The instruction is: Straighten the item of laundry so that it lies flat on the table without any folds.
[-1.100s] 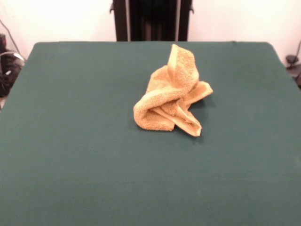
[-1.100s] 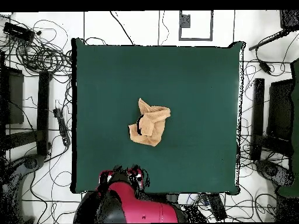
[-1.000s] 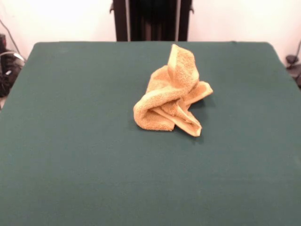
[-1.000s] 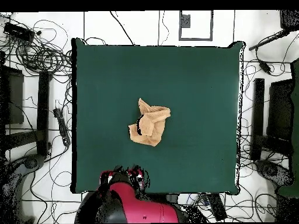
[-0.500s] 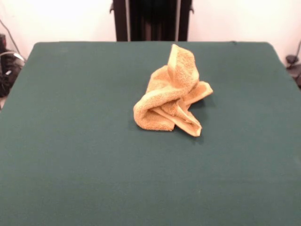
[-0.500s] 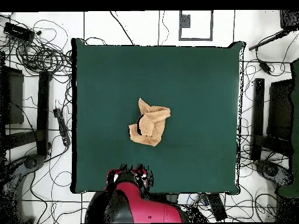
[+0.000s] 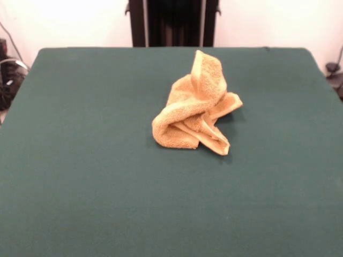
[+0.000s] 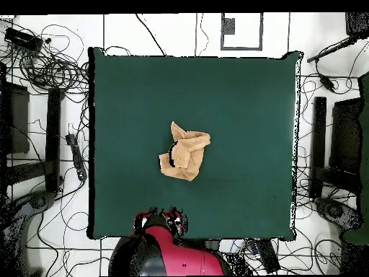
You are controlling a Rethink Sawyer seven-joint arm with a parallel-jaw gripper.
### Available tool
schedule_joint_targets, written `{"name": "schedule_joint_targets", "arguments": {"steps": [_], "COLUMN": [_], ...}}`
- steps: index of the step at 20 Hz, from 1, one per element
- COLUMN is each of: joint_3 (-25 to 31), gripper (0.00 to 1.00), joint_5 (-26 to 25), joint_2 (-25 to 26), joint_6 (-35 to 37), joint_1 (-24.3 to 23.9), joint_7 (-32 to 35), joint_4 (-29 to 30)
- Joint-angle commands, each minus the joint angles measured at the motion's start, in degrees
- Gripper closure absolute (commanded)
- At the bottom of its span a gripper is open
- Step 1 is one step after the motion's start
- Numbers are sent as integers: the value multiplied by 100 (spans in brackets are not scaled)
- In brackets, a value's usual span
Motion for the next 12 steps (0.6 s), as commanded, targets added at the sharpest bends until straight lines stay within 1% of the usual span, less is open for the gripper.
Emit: {"name": "schedule_joint_targets", "arguments": {"steps": [1, 8, 12], "joint_3": [499, 594, 582], "gripper": [0, 0, 0], "joint_5": [43, -18, -50], "joint_2": [525, 758, 827], "joint_6": [-568, -1017, -1088], "joint_1": [-34, -107, -85], "joint_7": [913, 965, 949], "joint_4": [682, 812, 789]}}
